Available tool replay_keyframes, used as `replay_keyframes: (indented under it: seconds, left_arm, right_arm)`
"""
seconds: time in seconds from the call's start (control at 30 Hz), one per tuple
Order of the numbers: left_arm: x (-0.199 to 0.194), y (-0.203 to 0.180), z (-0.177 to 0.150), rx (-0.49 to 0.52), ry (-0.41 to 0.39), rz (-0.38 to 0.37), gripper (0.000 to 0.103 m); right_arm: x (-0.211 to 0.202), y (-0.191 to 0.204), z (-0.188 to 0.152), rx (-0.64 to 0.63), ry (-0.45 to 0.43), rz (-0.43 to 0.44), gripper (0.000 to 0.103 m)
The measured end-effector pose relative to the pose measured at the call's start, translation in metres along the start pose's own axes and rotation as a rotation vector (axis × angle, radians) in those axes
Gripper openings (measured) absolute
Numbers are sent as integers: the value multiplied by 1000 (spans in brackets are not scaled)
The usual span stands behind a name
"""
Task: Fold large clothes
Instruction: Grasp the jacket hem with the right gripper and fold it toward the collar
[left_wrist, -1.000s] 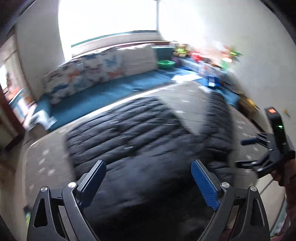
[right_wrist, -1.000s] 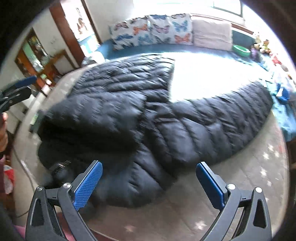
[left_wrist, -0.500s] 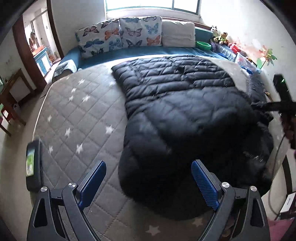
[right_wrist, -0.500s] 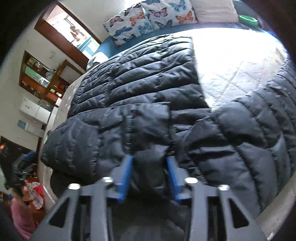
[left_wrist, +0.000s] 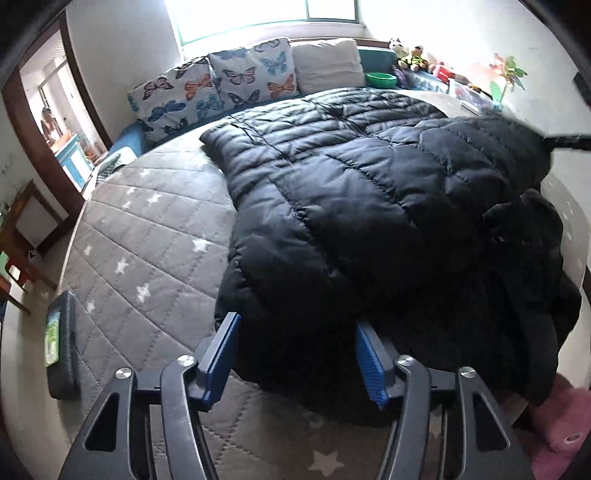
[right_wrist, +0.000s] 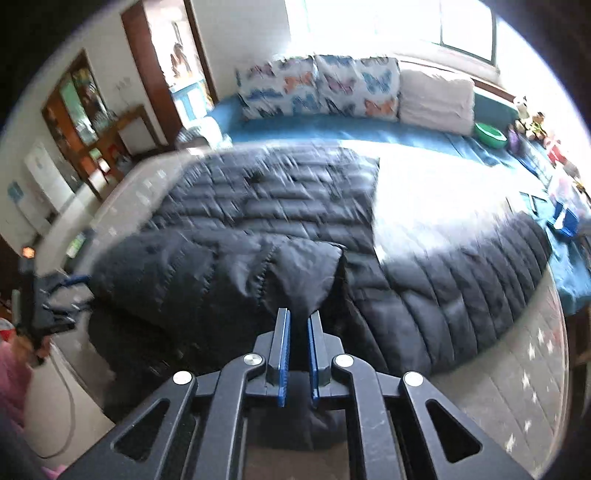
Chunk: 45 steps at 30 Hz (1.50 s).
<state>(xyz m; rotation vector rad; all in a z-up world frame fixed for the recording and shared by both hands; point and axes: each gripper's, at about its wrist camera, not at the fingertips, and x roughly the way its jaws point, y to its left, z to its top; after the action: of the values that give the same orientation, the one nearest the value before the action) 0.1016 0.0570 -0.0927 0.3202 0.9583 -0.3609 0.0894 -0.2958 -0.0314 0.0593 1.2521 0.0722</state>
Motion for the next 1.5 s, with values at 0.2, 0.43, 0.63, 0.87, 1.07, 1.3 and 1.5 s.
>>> replay_keyframes:
  seconds: [0.2,0.43,0.63,0.87,1.07,1.3,1.5]
  left_arm:
    - [-16,8,-5,10,24,-40,60]
    - [-73,19,44,-8,-154,-43,62]
    - [-35,15,102,-72,-147,-102,62]
    - [31,-35,120,-1,-49,-181,61]
    - [60,-62,89,59,-38,-161,61]
    - [71,-67,80,56,-9,-145,62]
    - [72,-68,78,54,-10,-140,62]
  right_arm:
    - [68,-38,-20,68,-15,7,8]
    - [-11,-26,10,18,-186,16,9]
    - [-6,21,42,-44,-217,145,66]
    - [44,54,49,-101,-119,182,66]
    - [94,37,26,-75,-11,205,67]
    - [83,45,21,-122,-9,127,66]
    - [92,33,7,-104,-37,108,67]
